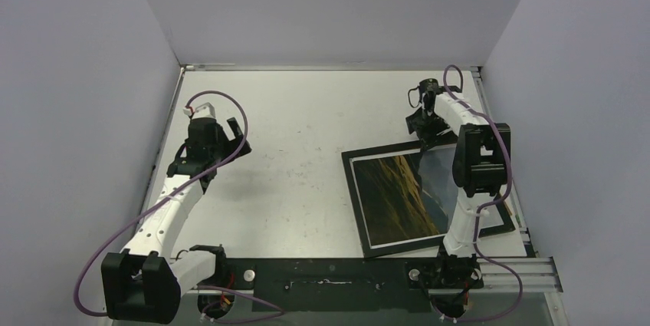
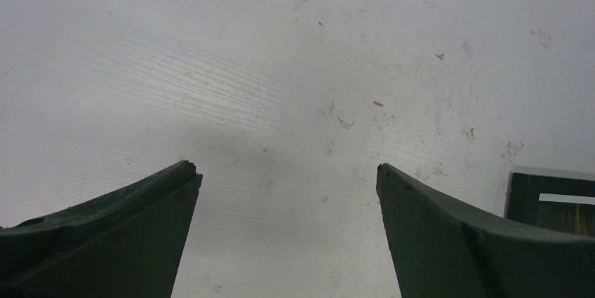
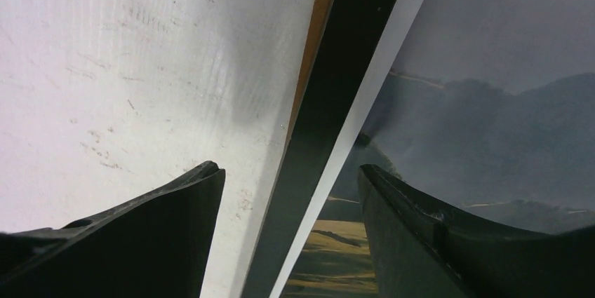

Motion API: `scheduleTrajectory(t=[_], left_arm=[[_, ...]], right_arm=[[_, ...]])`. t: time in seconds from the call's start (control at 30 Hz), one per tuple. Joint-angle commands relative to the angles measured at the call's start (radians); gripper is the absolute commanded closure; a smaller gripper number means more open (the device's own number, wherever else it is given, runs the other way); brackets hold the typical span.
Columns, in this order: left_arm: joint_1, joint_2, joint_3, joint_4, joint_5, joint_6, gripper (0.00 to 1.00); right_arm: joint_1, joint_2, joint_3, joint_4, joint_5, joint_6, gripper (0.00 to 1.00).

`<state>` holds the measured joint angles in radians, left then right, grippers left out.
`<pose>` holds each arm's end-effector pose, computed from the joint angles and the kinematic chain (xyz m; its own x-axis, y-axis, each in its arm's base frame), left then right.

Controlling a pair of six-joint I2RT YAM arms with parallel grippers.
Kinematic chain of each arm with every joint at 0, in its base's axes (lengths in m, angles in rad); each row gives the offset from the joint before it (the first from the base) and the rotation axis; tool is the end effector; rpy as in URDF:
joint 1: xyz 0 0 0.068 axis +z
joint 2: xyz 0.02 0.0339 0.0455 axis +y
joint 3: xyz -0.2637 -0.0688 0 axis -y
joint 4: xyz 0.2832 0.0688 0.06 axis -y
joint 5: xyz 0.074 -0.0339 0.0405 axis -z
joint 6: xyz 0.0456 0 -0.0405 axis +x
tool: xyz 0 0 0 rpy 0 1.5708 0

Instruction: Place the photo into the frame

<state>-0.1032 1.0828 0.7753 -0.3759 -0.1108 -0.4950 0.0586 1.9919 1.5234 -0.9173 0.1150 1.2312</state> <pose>0.2760 -0.0235 0.2425 -0.5608 -0.4166 -0.7155 -0.2833 0.9086 -0.3069 0.4291 0.0199 0.1626 -0.3619 0.9170 -0.1676 0.9128 0.3850 0.1359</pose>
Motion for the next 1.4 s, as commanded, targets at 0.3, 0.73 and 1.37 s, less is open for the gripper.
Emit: scheduleTrajectory(t=[0.3,0.73,1.37], left_arm=[[0.005,0.014,0.037,0.055,0.002,-0.018,0.03],[0.004,0.011,0.03,0.062,0.013,-0.018,0.08],[0.0,0.016,0.037,0.059,0.04,-0.012,0.1]], right_arm=[[-0.014,0.051,0.078,-0.072,0.083,0.066,0.36],[-0.016,0.087,0.124,-0.065,0.106,0.077,0.59],[-0.015,-0.043,0.125,-0.041,0.137,0.051,0.91]])
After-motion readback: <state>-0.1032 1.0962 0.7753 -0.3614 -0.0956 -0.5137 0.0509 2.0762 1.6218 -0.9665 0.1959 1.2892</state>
